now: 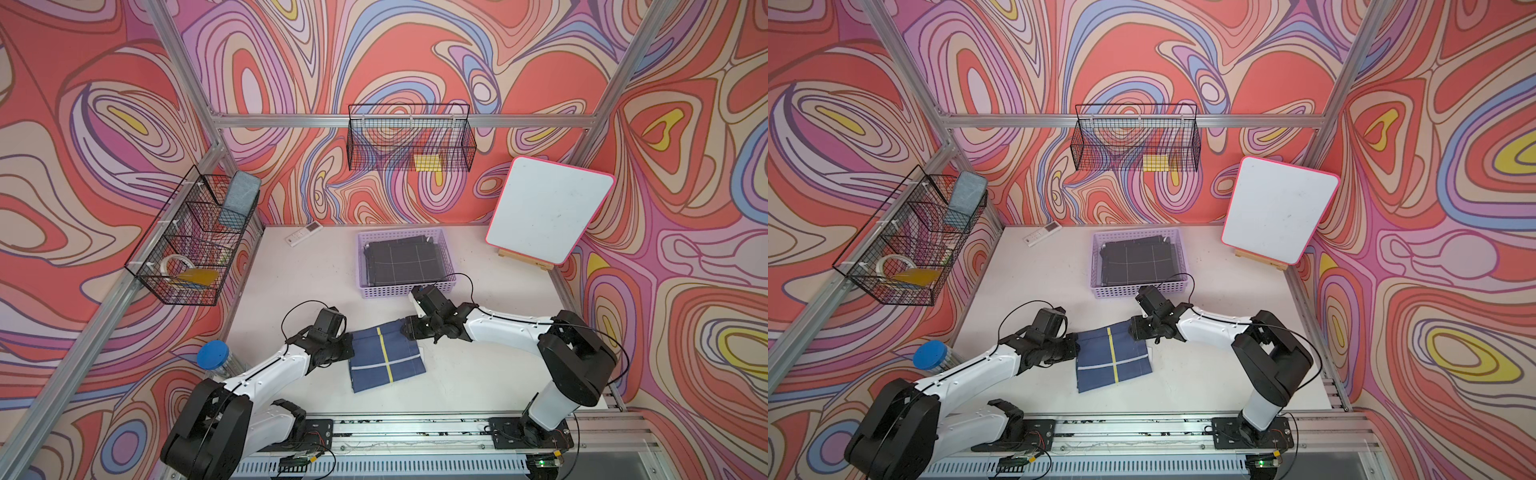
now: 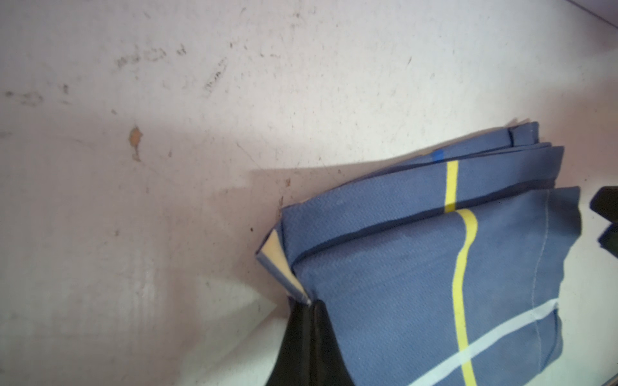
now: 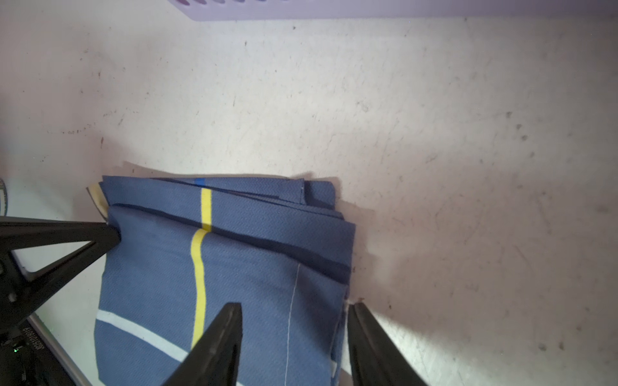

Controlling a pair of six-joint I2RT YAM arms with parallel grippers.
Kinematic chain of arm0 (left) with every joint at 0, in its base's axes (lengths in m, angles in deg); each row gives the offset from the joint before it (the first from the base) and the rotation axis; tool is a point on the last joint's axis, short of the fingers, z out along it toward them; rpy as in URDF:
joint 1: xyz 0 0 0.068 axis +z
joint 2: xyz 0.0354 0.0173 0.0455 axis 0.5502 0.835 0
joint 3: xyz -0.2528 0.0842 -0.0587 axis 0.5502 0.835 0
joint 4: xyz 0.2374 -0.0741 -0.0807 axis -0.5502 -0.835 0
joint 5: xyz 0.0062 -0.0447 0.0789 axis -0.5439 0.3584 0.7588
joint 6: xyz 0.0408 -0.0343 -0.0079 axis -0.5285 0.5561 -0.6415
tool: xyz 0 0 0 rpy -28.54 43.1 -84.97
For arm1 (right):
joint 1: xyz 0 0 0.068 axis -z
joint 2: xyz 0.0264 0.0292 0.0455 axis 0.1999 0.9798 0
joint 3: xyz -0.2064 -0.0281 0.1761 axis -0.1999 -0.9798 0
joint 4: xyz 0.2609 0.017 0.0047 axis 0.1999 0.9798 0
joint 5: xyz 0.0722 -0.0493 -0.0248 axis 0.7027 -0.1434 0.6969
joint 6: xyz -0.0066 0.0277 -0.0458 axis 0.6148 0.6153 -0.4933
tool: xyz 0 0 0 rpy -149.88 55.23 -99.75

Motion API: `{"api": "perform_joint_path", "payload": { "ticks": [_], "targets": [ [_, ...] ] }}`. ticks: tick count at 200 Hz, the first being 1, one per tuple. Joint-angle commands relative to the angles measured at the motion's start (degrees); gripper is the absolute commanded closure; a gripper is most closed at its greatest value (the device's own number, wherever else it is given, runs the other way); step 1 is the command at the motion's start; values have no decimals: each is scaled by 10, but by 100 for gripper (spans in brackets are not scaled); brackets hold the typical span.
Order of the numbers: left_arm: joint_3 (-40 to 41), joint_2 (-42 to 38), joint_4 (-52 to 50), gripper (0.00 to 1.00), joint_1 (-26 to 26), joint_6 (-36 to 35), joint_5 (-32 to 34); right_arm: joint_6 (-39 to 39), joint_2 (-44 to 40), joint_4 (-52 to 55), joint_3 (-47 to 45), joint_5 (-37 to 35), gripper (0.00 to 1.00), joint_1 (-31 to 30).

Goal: Put the folded pillowcase in the basket
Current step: Pick up the pillowcase at the center of the board.

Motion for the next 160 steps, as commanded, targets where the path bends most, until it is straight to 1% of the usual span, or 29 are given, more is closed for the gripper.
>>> {"api": "perform_joint_path", "payload": {
  "ticks": [1,56,59,73,89,98,106,132,160],
  "targets": [
    [7,-13,1,100,-3,-1,9,-4,22,0,-1,6,48,6],
    [11,-18,2,100,-3,-2,12,-9,50,-5,15,23,49,9],
    [11,-18,2,100,-3,-2,12,-10,63,-6,16,25,49,9],
    [12,-18,5,100,-4,0,12,-9,73,-7,21,32,51,9],
    [13,-17,7,100,-3,-1,12,-10,82,-11,25,46,55,9],
    [12,-16,9,100,-3,0,11,-10,86,-12,26,52,59,9],
    [12,-15,10,100,-3,0,11,-8,88,-15,26,56,64,9],
    [11,-14,12,100,-3,-1,11,-3,85,-19,23,58,87,9],
    [13,-19,12,100,-3,0,14,-2,71,-22,17,54,100,9]
  ]
}}
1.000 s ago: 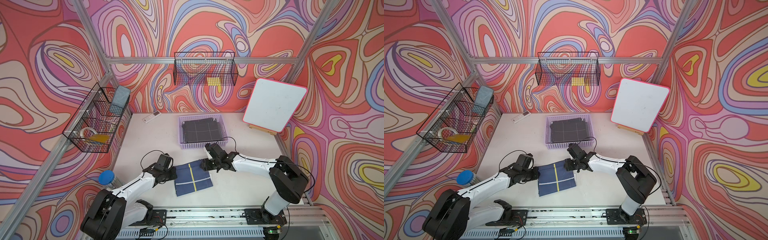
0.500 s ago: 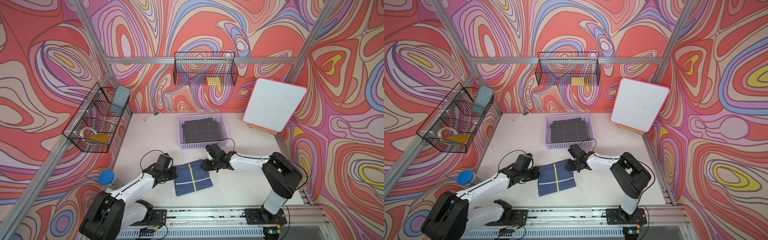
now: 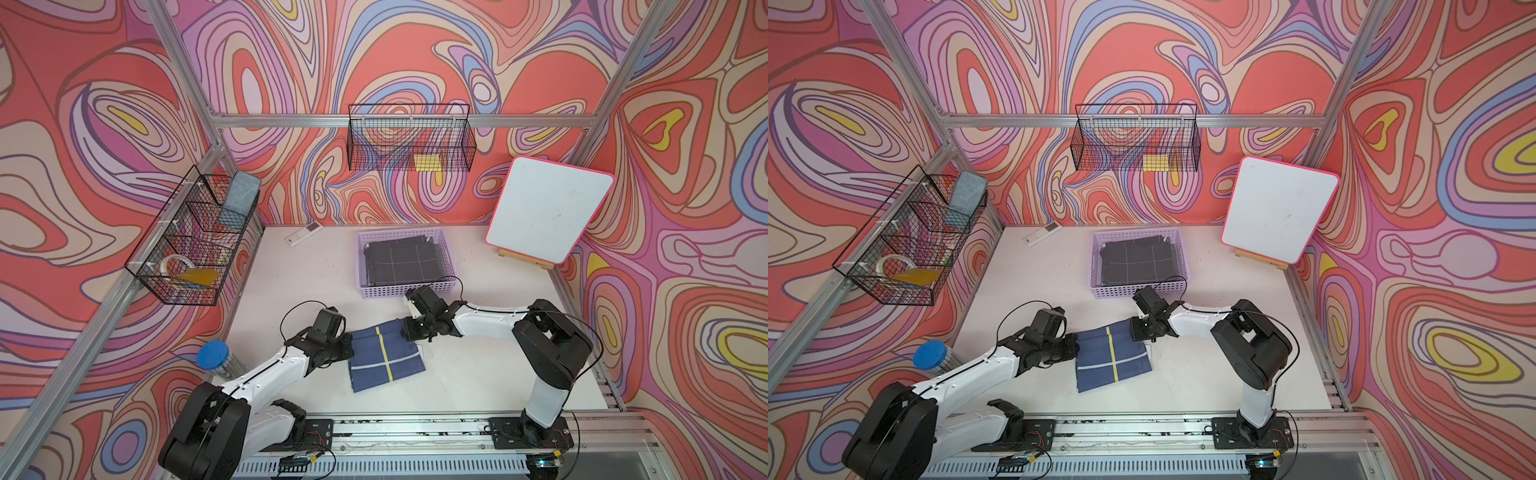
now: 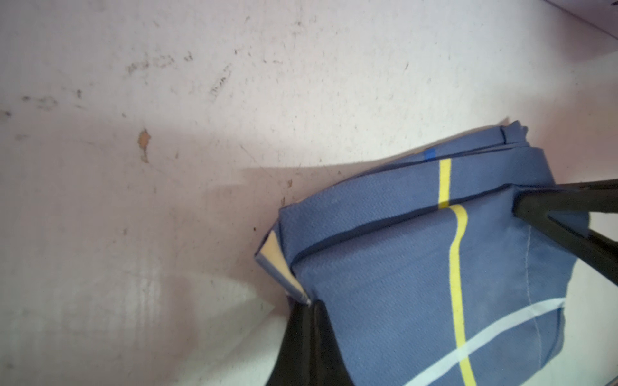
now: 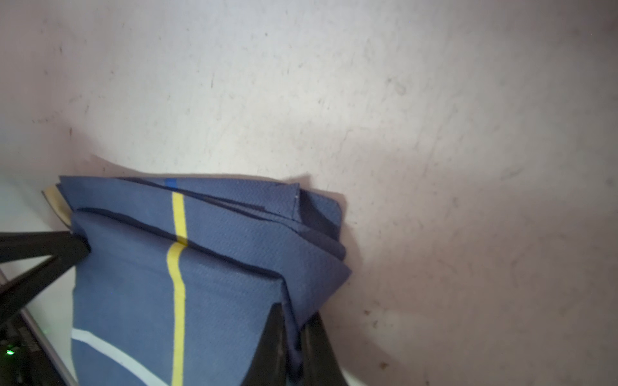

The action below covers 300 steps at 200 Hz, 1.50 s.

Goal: Put the folded pillowcase in the basket
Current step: Pick up the pillowcase at the center of the board, then place the pillowcase in the basket.

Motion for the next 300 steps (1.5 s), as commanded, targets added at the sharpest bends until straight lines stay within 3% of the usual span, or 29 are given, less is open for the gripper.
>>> {"api": "perform_joint_path", "payload": {
  "ticks": [1,78,151,209,300],
  "targets": [
    [8,-10,7,100,-3,0,10,1,-6,4,-10,1,100,1],
    [10,-88,22,100,-3,-2,7,-3,-74,-40,-31,-26,100,1],
    [-70,-135,-5,100,-3,-15,13,-10,-164,-37,-37,-87,100,1],
    [-213,-37,2,100,-3,-49,2,-40,-192,-5,24,-98,100,54],
    [-411,167,51,100,11,-89,-24,-102,-135,-33,120,-59,100,169]
  ]
}}
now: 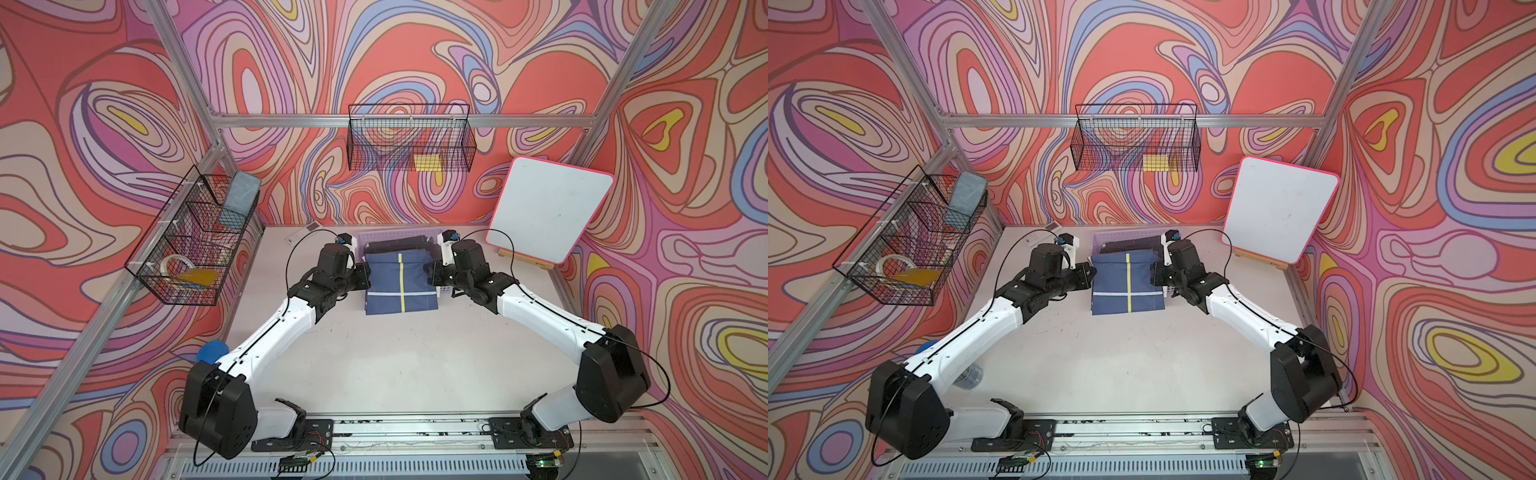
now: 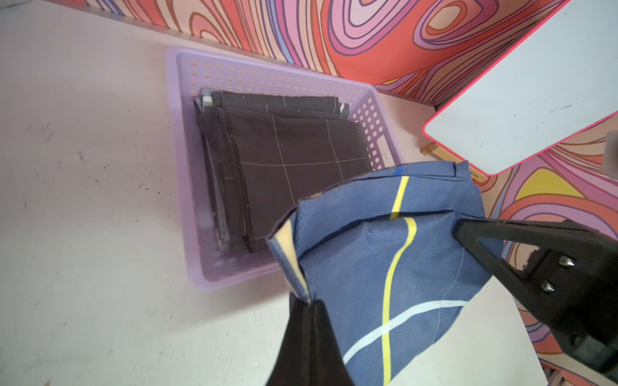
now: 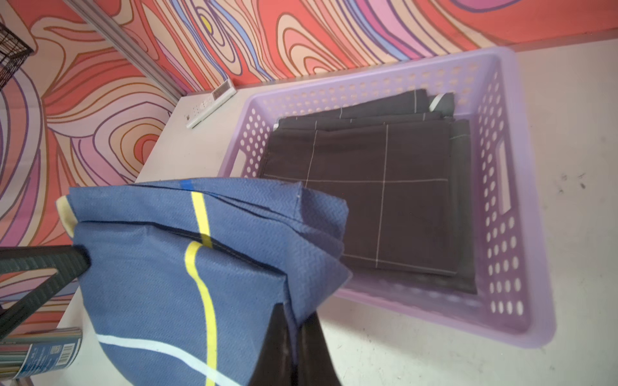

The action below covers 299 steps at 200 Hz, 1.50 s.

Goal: Put the folded pillowcase in the basket
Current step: Place the pillowcase in the basket.

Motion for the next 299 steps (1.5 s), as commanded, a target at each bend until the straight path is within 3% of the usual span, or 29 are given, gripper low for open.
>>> {"api": "perform_joint_path", "payload": {
  "ticks": [1,50,124,242,245,256,261,276,299],
  "targets": [
    [-38,39,34,100,8,-21,-17,-29,26,-17,26,18,100,25],
    [-123,147,64,100,28,-25,-39,-34,105,-29,99,58,100,76],
    [-237,280,59,100,64,-48,-71,-27,247,-32,224,92,100,103],
    [-289,391,67,100,85,-33,-110,-7,356,-33,287,121,100,123],
    [-291,393,65,95,86,-32,-111,-6,358,-33,288,123,100,124],
    [-295,393,60,58,87,-27,-110,-1,359,-25,294,127,77,126],
    [-294,391,59,48,88,-25,-107,0,358,-22,295,127,71,127],
    [-285,375,62,31,88,-24,-98,1,347,-17,295,128,56,130],
    [-270,339,57,13,88,-28,-77,0,322,-11,288,122,52,132]
  ]
}}
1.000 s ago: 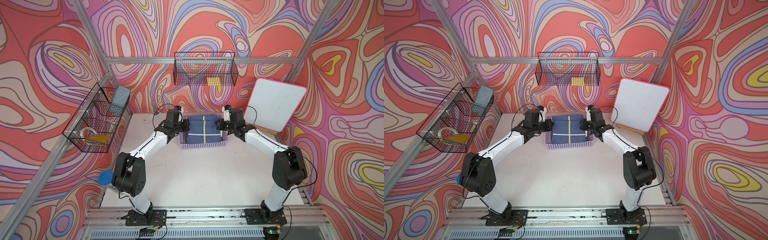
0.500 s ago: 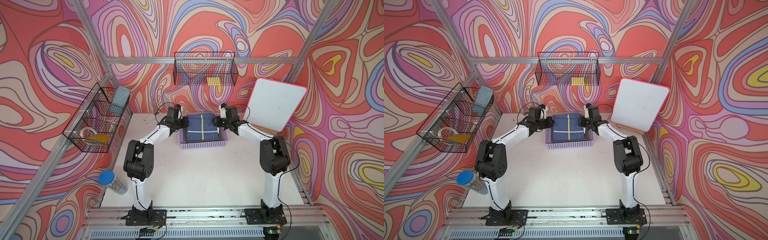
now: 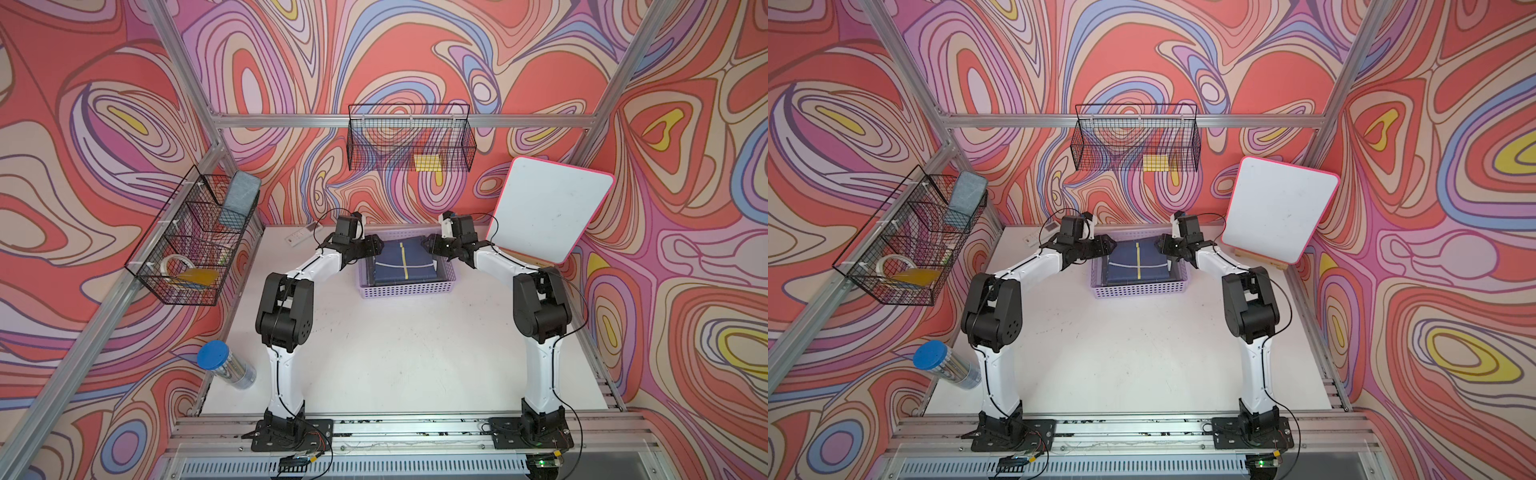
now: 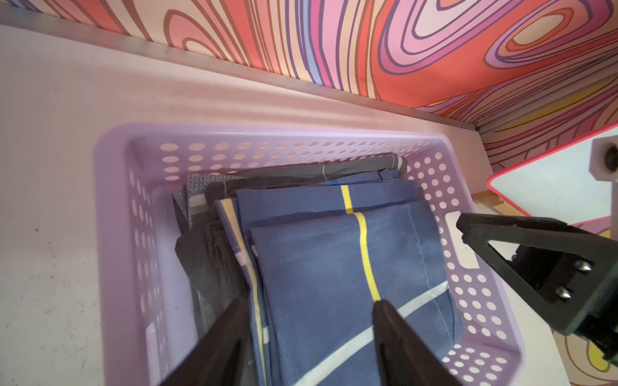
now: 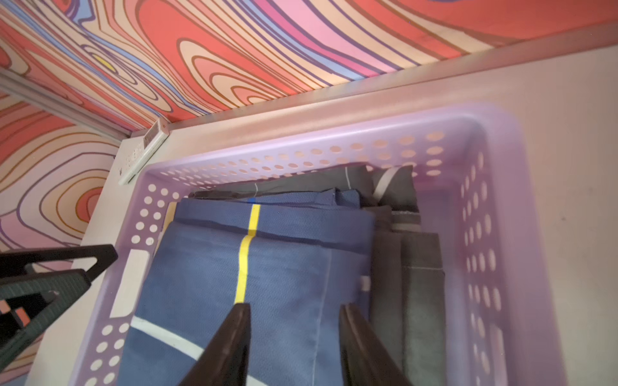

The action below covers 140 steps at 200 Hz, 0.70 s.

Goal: Put the folded pillowcase in the basket
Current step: Place the pillowcase in the basket.

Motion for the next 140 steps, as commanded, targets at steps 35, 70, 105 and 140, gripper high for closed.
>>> {"api": "perform_joint_path", "payload": {
  "ticks": [35,70,105,140],
  "targets": [
    [54,-127,-5,1,3,-2,46,0,-93,16,-28,-14,47,7],
    [141,-227,8,1,4,0,63,0,-190,7,-106,-36,28,8],
    [259,-354,28,1,4,-13,84,-2,-316,-21,-219,-57,2,7],
    [364,-485,43,1,4,-61,97,-17,-443,-71,-345,-108,2,7]
  ]
}}
